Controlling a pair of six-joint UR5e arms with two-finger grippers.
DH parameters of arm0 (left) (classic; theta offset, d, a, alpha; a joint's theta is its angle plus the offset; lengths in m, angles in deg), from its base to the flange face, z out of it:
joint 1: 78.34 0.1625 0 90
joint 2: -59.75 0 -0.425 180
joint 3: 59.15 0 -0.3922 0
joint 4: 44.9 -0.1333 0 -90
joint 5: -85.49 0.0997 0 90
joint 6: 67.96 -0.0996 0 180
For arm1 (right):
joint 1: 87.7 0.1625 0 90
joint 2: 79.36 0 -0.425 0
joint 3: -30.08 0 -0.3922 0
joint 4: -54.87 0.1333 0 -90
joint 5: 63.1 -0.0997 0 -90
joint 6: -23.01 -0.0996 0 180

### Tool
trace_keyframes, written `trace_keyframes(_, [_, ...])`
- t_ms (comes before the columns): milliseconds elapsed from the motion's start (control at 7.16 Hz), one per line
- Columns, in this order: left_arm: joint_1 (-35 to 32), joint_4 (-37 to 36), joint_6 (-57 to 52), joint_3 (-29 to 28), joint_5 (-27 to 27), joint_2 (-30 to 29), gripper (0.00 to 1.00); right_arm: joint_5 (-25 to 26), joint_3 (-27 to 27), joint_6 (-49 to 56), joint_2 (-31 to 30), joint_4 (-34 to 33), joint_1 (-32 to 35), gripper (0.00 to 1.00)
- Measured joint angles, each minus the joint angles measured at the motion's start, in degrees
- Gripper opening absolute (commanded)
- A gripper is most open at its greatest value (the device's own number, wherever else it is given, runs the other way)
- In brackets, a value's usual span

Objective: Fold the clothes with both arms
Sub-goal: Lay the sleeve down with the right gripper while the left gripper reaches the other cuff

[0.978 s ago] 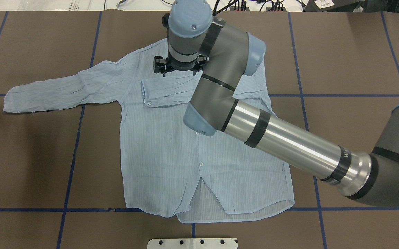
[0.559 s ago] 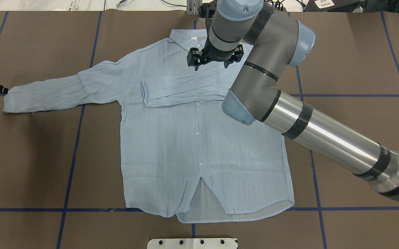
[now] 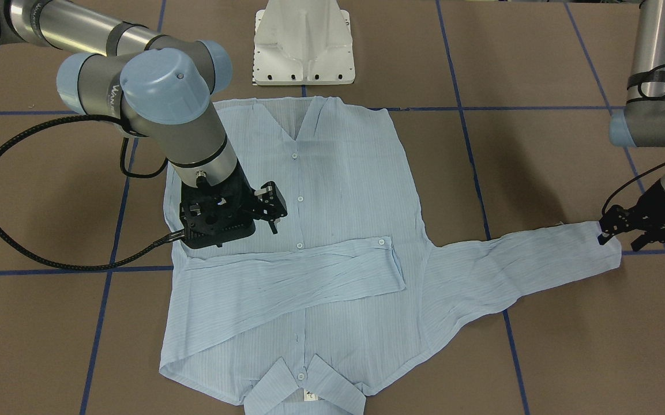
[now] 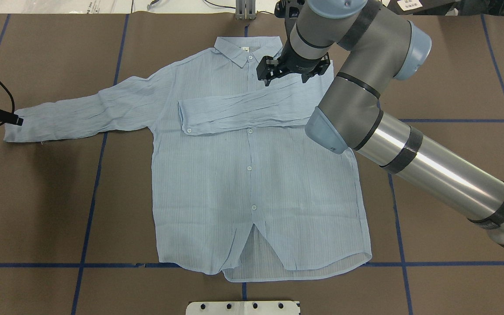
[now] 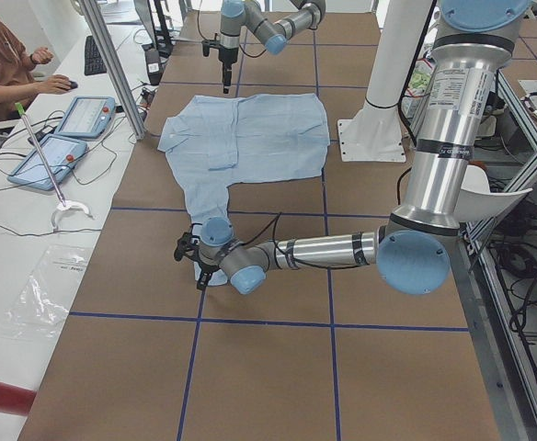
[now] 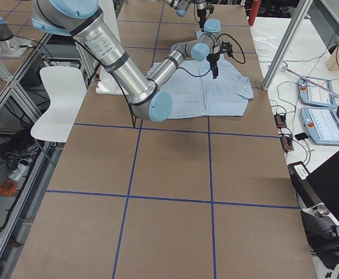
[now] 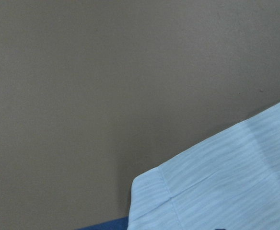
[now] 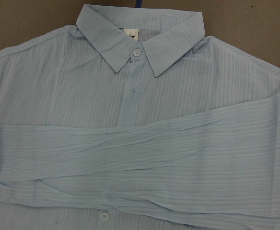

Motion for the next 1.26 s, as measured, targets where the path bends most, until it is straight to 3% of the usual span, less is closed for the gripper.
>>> trace_keyframes(279, [0.2, -0.1, 0.0, -0.5, 1.0, -0.1, 0.52, 0.1, 0.3, 0.1, -0.2, 0.0, 0.0, 1.0])
trace_keyframes(699, [0.6, -0.3, 0.0, -0.7, 1.1, -0.2, 0.47, 0.1, 0.4, 0.1, -0.2, 0.0, 0.1, 1.0])
trace_keyframes(978, [1.2, -0.5, 0.0, -0.9, 1.2, -0.2, 0.24, 0.3, 0.4, 0.1, -0.3, 0.0, 0.1, 1.0])
trace_keyframes(1258, [1.3, -0.5, 0.1, -0.6, 1.1, -0.1, 0.18, 0.5, 0.4, 0.1, -0.5, 0.0, 0.1, 1.0])
